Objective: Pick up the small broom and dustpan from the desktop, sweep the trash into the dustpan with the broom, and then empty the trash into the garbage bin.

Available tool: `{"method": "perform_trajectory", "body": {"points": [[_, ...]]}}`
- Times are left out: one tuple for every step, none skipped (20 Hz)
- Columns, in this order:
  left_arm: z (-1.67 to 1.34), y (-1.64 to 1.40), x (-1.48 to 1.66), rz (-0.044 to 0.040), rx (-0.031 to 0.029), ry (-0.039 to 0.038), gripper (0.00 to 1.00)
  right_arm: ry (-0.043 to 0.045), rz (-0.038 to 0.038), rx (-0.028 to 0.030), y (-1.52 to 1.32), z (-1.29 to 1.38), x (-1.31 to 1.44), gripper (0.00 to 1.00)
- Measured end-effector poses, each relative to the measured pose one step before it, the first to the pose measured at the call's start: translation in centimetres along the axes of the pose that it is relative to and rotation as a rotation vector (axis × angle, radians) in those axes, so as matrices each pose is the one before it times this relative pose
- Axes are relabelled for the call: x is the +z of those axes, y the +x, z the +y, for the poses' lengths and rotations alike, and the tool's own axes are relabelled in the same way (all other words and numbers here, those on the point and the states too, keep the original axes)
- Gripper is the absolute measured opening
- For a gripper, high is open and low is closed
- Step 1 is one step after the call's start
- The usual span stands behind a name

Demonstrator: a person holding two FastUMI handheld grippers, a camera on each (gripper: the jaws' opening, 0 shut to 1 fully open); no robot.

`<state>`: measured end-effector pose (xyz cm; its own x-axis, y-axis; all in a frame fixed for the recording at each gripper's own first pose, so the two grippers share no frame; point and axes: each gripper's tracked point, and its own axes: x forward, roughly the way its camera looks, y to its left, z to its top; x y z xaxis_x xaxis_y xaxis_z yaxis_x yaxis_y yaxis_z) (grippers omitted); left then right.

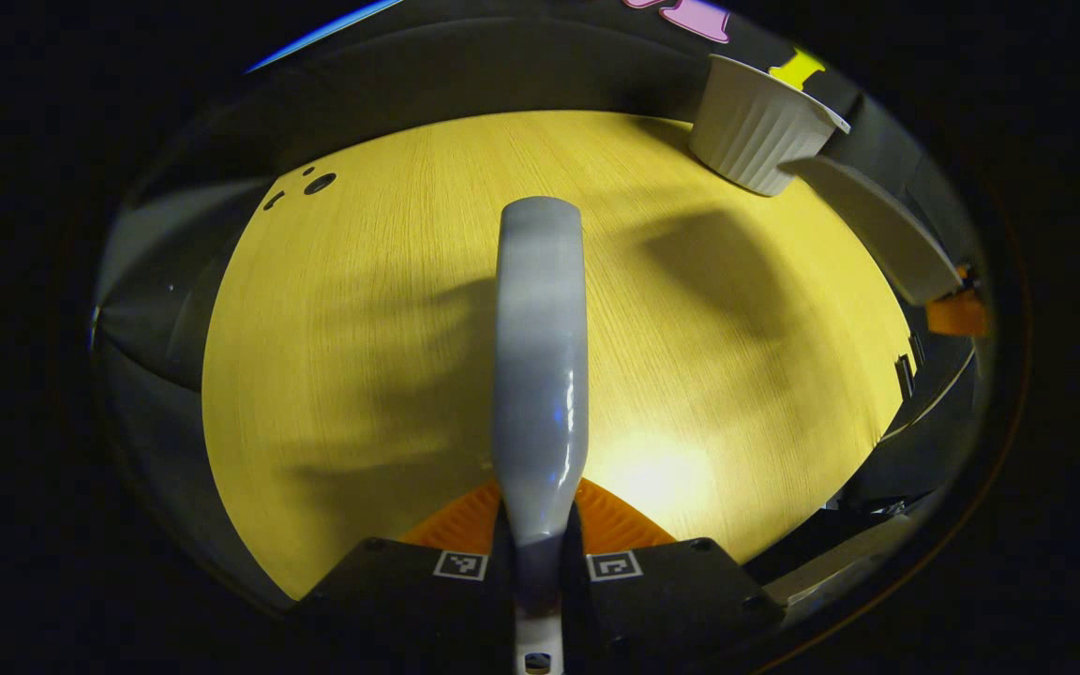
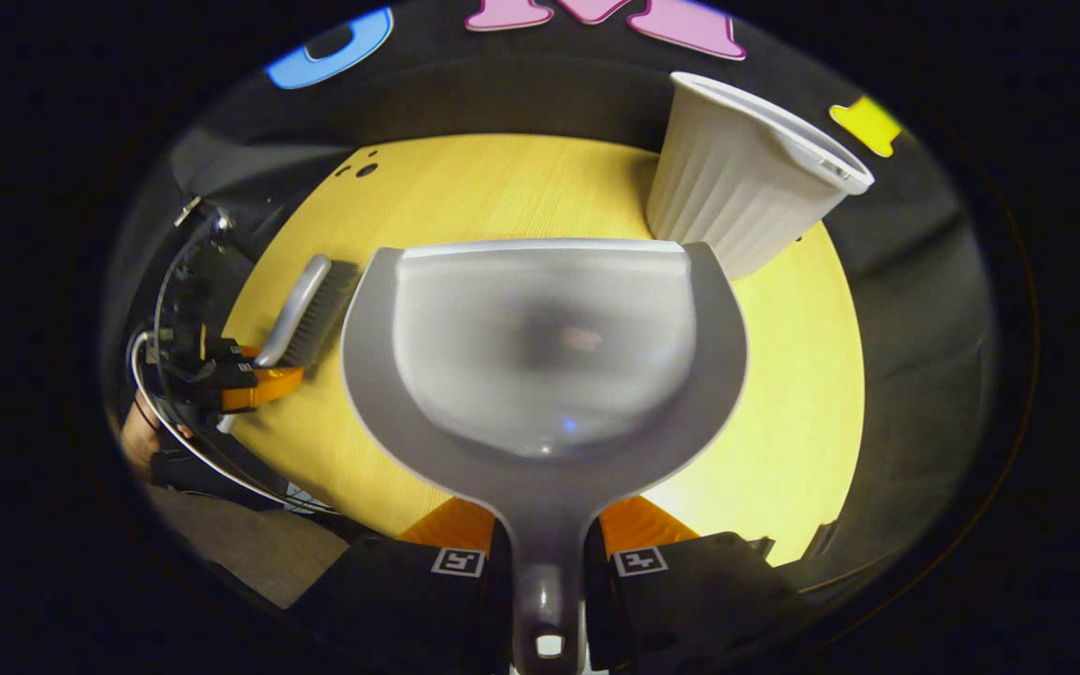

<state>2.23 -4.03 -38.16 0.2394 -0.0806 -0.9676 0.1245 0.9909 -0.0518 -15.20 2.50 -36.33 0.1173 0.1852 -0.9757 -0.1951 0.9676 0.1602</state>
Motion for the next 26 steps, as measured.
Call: {"method": "perform_trajectory", "body": {"points": [[-0.025,0.083,-0.086,0.00096,0.00625,0.00052,0.24,0.00731,0.00612,0.01231,1.385,0.548,-0.639,0.35],[0.001,0.001,0.057,0.00347,0.0041,-0.00144,0.24,0.00815,-0.00015,0.01107,1.164,0.551,-0.343,0.35],[-0.025,-0.017,-0.048,0.00307,0.00253,-0.00297,0.24,0.00586,-0.00181,0.00545,0.826,0.355,-0.239,0.35],[0.015,0.015,-0.012,0.00461,0.00209,-0.00299,0.24,-0.0019,0.00098,-0.00336,0.873,0.032,-0.209,0.35],[-0.006,0.034,-0.043,0.00507,0.00371,-0.00233,0.24,-0.00039,0.0023,-0.01678,0.759,-0.348,-0.312,0.35],[0.015,0.004,-0.024,0.00579,0.00614,-0.00102,0.24,-0.00669,0.00255,-0.02027,0.715,-0.336,-0.188,0.35],[-0.017,-0.009,-0.062,0.00572,0.00565,-0.00181,0.24,-0.00786,0.00406,-0.01697,0.933,-0.227,-0.116,0.35],[-0.005,-0.013,-0.081,0.00875,0.0019,-0.00246,0.24,-0.00274,0.00397,-0.01097,0.491,-0.029,-0.158,0.35],[0.067,0.081,-0.105,0.00893,0.00334,-0.00313,0.24,0.0019,0.00116,-0.00174,0.191,0.13,-0.035,0.35],[0.049,-0.006,-0.066,0.00806,0.00654,-0.00014,0.24,0.00412,0.00234,0.00184,0.214,0.081,-0.073,0.35],[0.075,-0.062,-0.042,0.00627,0.00903,0.004,0.24,0.00446,0.00265,0.00032,-0.007,-0.226,-0.127,0.35],[0.043,0.027,-0.083,0.00914,0.00947,0.00413,0.24,0.00175,0.00291,-0.0011,0.094,-0.096,-0.029,0.35],[-0.028,-0.154,0.04,0.007,0.00804,0.00204,0.24,0.00089,0.00185,-0.00334,0.294,0.044,-0.189,0.35],[-0.041,-0.159,0.067,0.00481,0.00634,-0.00134,0.24,0.00057,0.00207,-0.00142,0.246,0.064,-0.183,0.35],[-0.11,-0.25,0.014,0.00843,0.00034,-0.00401,0.24,0.00116,0.0047,0.00157,0.417,-0.055,-0.287,0.35],[-0.007,-0.249,0.082,0.00755,0.00074,-0.00484,0.24,0.00372,0.00975,0.0046,0.322,-0.064,-0.234,0.35],[-0.03,-0.149,0.064,0.00674,0.00289,-0.00184,0.24,0.0039,0.00702,0.00439,0.54,-0.086,-0.069,0.35],[0.045,-0.19,0.277,-0.01369,0.00486,0.00396,0.24,0.00191,0.00147,0.00098,0.188,-0.138,-0.039,0.35],[0.14,0.133,-0.066,-0.00089,0.0078,0.00661,0.24,-0.00636,-0.0022,-0.00066,-0.059,-0.134,-0.016,0.35],[-0.078,0.347,-0.367,0.00532,0.00517,0.00544,0.24,-0.00292,-0.00412,-0.00141,-0.018,-0.011,0.075,0.35],[0.104,0.064,0.26,-0.00362,0.00451,0.00765,0.24,0.0006,0.00074,0.0009,-0.072,0.152,-0.088,0.42],[0.02,-0.118,-0.04,0.00173,0.00385,0.00627,0.25,0.00106,0.00151,0.00161,-0.003,-0.03,0.043,0.35],[0.021,-0.056,0.23,-0.00578,0.00119,0.00758,0.26,-0.00025,0.00172,-0.00076,-0.002,-0.015,-0.099,0.36],[0.039,0.003,0.144,-0.00551,-0.00229,0.00476,0.27,-0.00186,0.00414,0.00029,0.06,0.019,-0.076,0.36],[0.056,-0.058,-0.189,0.00257,-0.00011,0.00144,0.28,-0.00173,0.01199,0.0023,0.083,-0.051,-0.236,0.37],[-0.07,-0.071,-0.08,0.00523,-0.00157,0.00117,0.28,0.00295,0.01412,0.0092,0.167,0.16,-0.161,0.43]]}}
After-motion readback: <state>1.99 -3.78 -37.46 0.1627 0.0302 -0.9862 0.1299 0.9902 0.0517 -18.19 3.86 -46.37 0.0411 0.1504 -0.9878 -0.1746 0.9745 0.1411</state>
